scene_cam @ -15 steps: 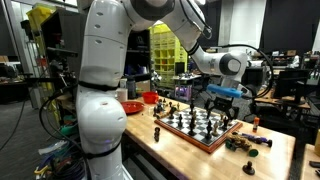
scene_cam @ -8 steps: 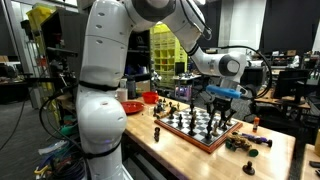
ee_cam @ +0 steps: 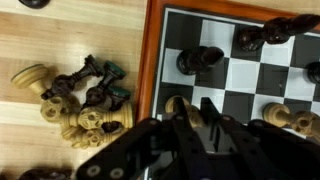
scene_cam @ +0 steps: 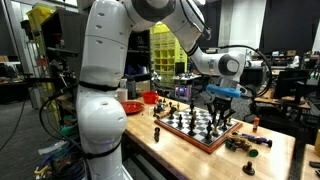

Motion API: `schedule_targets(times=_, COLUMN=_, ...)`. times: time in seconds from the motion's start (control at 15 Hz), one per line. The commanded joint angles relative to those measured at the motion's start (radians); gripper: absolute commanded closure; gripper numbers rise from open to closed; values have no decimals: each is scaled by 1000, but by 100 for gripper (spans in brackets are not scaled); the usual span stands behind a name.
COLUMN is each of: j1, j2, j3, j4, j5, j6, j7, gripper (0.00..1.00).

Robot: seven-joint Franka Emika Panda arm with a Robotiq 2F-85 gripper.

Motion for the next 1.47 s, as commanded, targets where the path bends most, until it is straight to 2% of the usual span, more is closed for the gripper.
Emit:
schedule_targets(times=0.0, j1=-6, j2=-74, j3=14, j4=-39, j5=-32, j6=13, j7=1, gripper=95)
schedule_targets(times=0.6, j1=36, j2=-237, j3=59, j4=-84, j5=-33, j6=11, j7=-39, gripper=95)
schedule_targets(times=1.13, j1=93, j2=-235, j3=96, j4=-23, j5=-67, j6=14, j7=5, gripper=95)
schedule_targets(times=1.2, j1=88, j2=-227, j3=89, j4=-32, j5=-38, j6=16, j7=-13, gripper=95)
schedule_targets(times=1.27, j1=90, j2=-225, j3=90, j4=-30, j5=-39, j6=16, j7=-12, gripper=79)
schedule_targets(times=1.4, j1=90, j2=-222, j3=90, j4=-31, j5=-39, j6=16, j7=-12, gripper=79)
